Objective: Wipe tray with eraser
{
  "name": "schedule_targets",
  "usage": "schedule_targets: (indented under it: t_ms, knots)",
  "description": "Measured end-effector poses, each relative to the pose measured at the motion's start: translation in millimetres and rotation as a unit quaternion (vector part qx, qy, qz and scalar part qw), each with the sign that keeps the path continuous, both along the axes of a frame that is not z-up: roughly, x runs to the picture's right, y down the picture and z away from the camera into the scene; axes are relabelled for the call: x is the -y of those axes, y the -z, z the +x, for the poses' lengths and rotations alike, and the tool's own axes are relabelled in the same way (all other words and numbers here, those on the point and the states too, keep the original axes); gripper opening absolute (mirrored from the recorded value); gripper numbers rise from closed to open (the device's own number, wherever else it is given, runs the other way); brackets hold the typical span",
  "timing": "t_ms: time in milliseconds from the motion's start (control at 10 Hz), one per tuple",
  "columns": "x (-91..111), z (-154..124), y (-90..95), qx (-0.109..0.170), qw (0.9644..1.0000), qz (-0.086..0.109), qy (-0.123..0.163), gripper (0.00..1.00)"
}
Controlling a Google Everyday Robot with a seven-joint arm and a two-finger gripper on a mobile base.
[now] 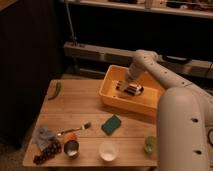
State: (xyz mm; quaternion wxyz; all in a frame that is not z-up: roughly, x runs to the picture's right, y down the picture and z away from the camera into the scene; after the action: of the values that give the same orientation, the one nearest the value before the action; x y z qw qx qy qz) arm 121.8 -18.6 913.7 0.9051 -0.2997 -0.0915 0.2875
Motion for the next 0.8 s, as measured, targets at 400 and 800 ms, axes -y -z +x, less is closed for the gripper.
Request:
schedule_targets:
  t_ms: [400,800]
  knots:
    - [-29.5,34.2,19.0,-0.006,0.9998,-0.017,0.002,0.09]
    - [-47.3,83.1,24.6,-0.036,0.9985,-0.038,-0.016,0.09]
